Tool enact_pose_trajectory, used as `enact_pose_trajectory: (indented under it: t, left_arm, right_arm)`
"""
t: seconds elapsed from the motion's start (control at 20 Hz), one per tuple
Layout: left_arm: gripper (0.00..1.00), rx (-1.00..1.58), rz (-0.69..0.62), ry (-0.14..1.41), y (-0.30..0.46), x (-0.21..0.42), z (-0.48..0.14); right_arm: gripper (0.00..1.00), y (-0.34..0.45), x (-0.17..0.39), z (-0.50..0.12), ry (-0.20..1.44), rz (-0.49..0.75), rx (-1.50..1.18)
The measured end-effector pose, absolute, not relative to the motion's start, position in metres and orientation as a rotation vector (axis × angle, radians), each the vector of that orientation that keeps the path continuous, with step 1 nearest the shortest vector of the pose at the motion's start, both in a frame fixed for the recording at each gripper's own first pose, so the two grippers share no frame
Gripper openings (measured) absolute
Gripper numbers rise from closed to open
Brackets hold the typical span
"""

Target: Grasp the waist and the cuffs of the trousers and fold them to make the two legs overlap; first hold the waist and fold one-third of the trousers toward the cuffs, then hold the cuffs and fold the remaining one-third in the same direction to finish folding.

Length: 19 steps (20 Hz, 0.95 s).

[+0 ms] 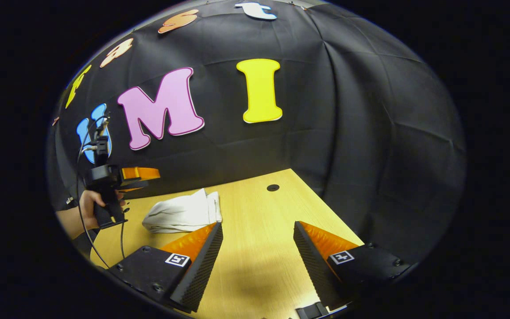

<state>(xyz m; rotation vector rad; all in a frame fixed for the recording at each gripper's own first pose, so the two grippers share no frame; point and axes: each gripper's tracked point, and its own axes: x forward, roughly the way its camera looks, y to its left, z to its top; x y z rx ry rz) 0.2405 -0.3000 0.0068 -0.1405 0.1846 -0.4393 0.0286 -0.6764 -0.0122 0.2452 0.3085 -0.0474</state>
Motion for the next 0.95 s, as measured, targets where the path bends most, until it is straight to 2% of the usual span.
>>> enact_pose_trajectory:
  t: [0.35,0.7,0.95]
  left_arm:
    - [0.97,0.019,-0.295,0.102,-0.179,0.115,0.021]
    - [0.97,-0.168,-0.223,0.106,-0.097,-0.017,-0.006]
    - [0.97,-0.155,-0.136,0.100,-0.042,-0.068,-0.040]
  right_arm:
    - [0.98,-0.630,-0.005,0.019,0.288,-0.004,0.217]
    - [0.98,-0.588,-0.065,0.045,0.238,-0.006,0.198]
    - [0.98,-0.563,-0.112,0.044,0.222,-0.001,0.167]
